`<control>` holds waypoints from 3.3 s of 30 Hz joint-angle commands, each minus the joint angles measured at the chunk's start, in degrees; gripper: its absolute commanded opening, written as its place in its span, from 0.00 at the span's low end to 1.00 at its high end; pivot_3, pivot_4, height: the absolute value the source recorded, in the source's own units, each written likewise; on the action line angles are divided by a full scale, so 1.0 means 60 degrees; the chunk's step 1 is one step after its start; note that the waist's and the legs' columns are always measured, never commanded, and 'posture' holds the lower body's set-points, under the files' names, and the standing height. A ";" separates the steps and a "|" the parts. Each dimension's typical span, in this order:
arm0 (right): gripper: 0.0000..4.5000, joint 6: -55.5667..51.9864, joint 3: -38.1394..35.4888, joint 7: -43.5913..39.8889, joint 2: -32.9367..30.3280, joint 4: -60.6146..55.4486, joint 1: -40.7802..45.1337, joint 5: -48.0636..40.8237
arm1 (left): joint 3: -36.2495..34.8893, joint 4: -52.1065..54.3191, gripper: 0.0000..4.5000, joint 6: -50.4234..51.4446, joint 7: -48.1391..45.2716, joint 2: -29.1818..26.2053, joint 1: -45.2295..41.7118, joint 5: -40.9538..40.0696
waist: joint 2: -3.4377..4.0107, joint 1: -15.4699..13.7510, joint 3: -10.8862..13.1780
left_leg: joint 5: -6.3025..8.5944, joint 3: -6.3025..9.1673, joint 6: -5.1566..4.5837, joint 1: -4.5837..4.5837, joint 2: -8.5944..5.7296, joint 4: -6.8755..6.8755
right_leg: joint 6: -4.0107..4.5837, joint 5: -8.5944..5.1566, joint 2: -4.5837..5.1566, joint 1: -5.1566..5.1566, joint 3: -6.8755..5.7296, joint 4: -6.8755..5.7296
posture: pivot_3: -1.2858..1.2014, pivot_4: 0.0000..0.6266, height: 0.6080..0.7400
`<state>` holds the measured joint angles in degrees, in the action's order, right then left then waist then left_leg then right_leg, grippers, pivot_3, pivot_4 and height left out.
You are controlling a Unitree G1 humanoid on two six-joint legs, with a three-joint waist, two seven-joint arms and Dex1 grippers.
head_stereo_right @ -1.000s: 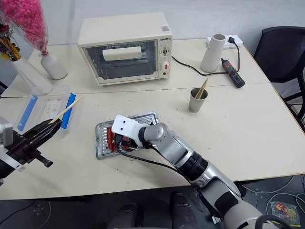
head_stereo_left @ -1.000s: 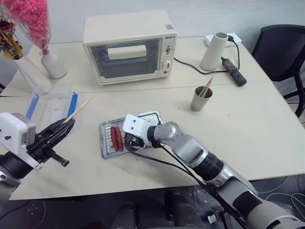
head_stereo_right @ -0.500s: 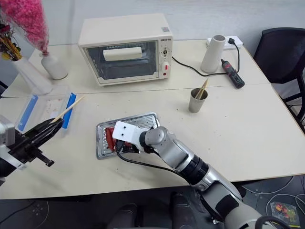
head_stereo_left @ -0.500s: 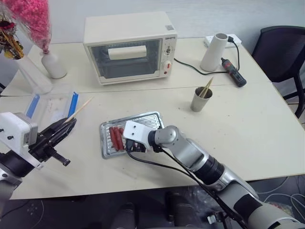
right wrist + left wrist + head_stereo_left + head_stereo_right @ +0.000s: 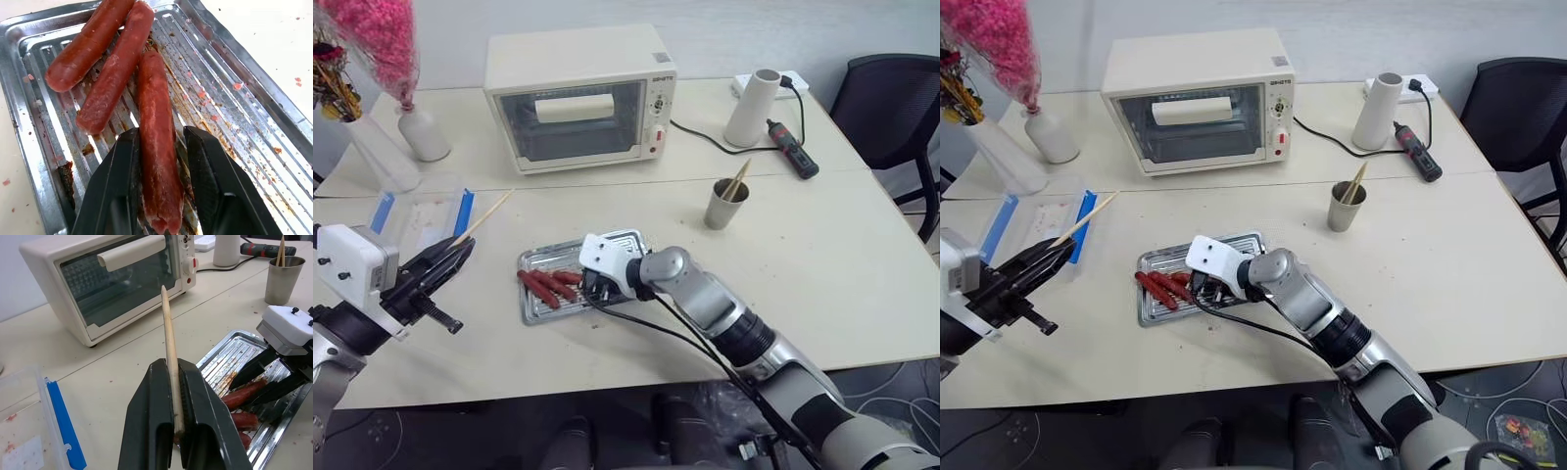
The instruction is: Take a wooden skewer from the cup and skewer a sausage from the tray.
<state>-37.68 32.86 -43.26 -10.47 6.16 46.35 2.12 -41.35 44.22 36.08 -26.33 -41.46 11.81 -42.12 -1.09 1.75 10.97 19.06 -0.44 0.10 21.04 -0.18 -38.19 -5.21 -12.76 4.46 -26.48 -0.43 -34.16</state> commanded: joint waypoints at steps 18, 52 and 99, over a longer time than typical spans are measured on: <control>0.20 0.0139 -0.0616 -0.0047 0.0933 0.1515 0.0179 -0.0130 | 0.0010 0.0038 0.00 -0.0244 0.0036 -0.0059 -0.0141 0.0174 | -0.0006 0.0014 -0.0004 | -0.0003 -0.0001 0.0007 -0.0020 0.0001 -0.0001 | 0.0014 -0.0008 0.0001 0.0001 0.0002 -0.0045 | 0.52 0.24 1.00; 0.03 0.0899 -0.3446 -0.7309 -0.4868 -0.1783 0.0899 -0.4706 | 0.0619 -0.1103 0.00 0.1954 -0.4273 -0.3618 -0.1490 -0.3985 | 0.0002 -0.0022 0.0006 | -0.0003 0.0005 0.0017 -0.0010 0.0012 -0.0002 | 0.0038 -0.0022 -0.0043 -0.0001 -0.0015 -0.0026 | 0.52 0.24 1.00; 0.03 0.0832 -0.3380 -0.6998 -0.4904 -0.2381 0.0613 -0.5171 | 0.1952 -0.1542 0.00 0.1397 -0.5040 -0.3616 -0.2657 -0.2513 | 0.0002 -0.0035 0.0006 | -0.0005 0.0004 0.0020 -0.0005 0.0008 -0.0011 | 0.0034 -0.0020 -0.0033 -0.0003 -0.0014 -0.0062 | 0.52 0.24 1.00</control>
<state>-33.64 13.26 -84.75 -39.30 -7.18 50.19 -28.43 -27.89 35.00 45.27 -56.17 -62.34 -3.89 -57.73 -1.08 1.54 11.01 19.03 -0.42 0.21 21.01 -0.13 -38.26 -5.01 -12.88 4.26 -26.49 -0.51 -34.53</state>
